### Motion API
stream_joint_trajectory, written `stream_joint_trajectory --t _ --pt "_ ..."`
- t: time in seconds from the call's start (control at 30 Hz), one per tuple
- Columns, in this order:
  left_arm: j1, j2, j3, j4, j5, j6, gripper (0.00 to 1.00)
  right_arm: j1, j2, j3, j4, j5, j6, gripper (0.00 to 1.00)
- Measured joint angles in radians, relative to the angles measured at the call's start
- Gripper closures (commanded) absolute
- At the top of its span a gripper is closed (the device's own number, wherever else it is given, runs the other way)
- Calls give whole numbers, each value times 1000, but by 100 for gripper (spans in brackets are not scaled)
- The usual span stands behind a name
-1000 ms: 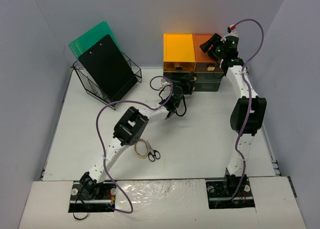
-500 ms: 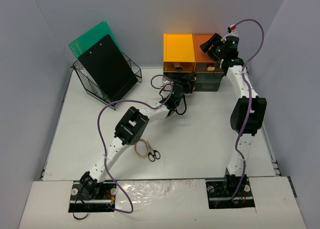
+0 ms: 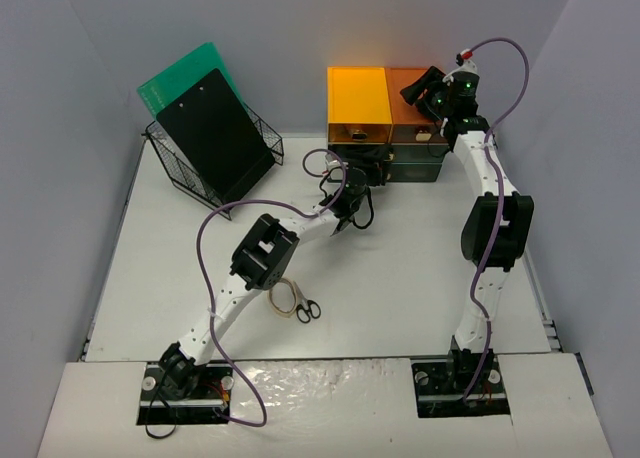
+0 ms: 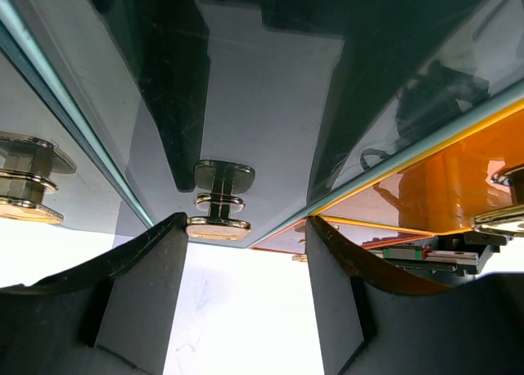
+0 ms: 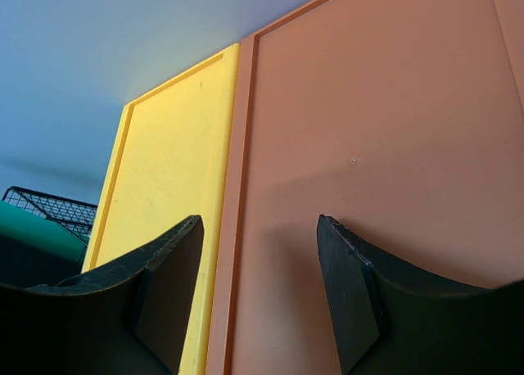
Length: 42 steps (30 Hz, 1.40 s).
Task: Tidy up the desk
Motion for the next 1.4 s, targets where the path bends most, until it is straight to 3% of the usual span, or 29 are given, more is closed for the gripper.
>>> stream_joint_trajectory --t 0.27,0.77,1.0,1.07,1.4 --pt "0 0 0 0 0 0 74 0 0 0 0 0 -2 44" --pt "4 -2 -57 47 6 0 77 -1 -1 -7 -7 -6 1 44" --pt "4 -2 -58 50 7 0 98 -4 -2 -7 -7 -7 1 44" --pt "4 -3 -61 51 9 0 100 -4 -2 -8 -7 -7 1 44" --pt "-19 -147 -305 118 46 14 100 -4 -3 -7 -14 -20 2 44"
